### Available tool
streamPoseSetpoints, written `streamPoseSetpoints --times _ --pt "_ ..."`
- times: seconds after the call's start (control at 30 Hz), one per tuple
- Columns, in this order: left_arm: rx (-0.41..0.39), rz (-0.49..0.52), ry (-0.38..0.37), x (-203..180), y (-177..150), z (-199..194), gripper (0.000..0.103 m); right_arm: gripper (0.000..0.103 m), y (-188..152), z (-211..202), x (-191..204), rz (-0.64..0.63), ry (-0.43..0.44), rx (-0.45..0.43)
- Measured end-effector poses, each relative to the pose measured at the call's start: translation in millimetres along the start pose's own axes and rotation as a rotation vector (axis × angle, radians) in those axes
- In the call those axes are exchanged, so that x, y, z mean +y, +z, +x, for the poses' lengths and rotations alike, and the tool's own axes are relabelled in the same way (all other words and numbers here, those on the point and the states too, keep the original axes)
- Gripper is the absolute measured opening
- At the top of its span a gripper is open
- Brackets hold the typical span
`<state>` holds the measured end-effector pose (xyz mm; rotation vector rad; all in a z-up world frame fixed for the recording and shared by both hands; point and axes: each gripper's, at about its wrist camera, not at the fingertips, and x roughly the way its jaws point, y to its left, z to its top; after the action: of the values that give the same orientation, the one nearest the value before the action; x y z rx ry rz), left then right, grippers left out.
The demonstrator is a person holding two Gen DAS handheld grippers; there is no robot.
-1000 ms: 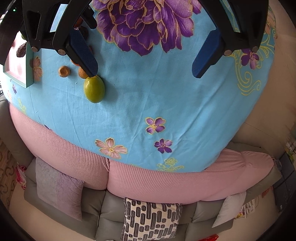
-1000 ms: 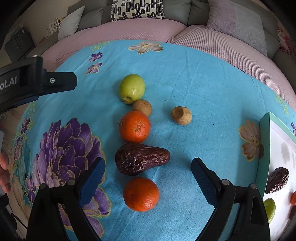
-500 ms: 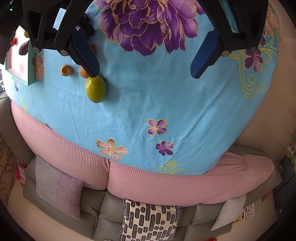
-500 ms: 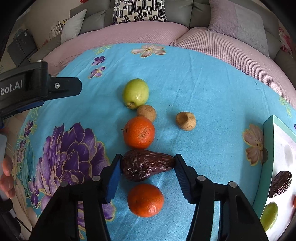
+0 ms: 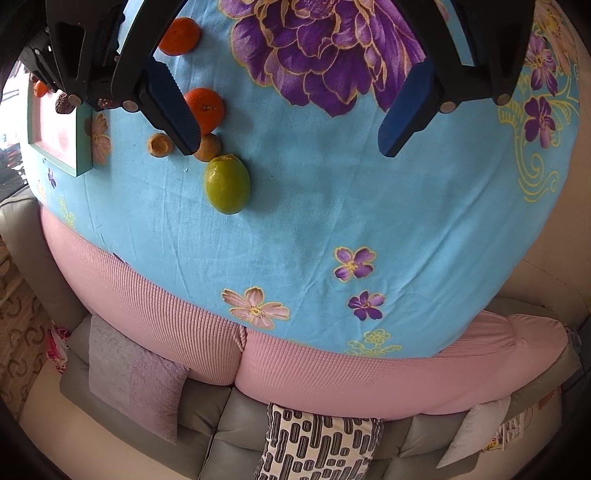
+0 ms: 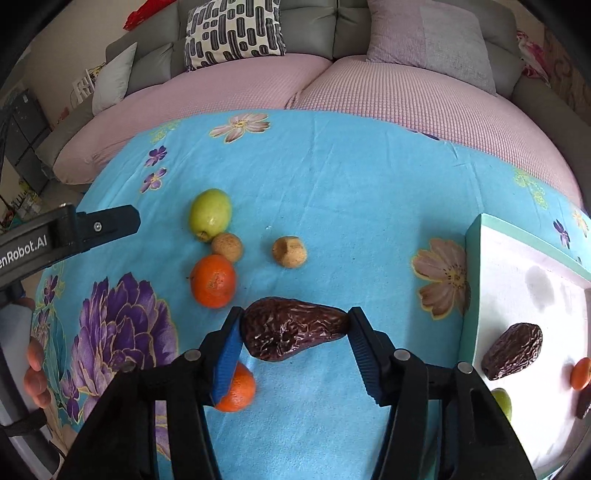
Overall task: Organize fruits
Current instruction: 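Close the right tool on the large wrinkled date while the left tool grasps an orange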
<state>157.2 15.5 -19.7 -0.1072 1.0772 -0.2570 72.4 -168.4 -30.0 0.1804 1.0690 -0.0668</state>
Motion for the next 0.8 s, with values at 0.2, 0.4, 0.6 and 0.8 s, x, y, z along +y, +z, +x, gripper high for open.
streamPoseSetpoints --times 0.2,0.4,0.6,0.8 --pt "0.049 0.073 -0.044 -31 -9 15 0.085 0.058 5 -25 -34 0.103 -0.013 -0.073" --pt "0.098 0.166 -0.076 -63 -20 30 0.079 0.058 8 -36 -48 0.15 -0.031 -0.108" --pt "0.138 0.206 -0.057 -75 -29 45 0.068 0.058 7 -37 -53 0.158 -0.035 -0.111" --pt "0.15 0.219 -0.039 -78 -33 54 0.061 0.058 6 -38 -54 0.159 -0.038 -0.112"
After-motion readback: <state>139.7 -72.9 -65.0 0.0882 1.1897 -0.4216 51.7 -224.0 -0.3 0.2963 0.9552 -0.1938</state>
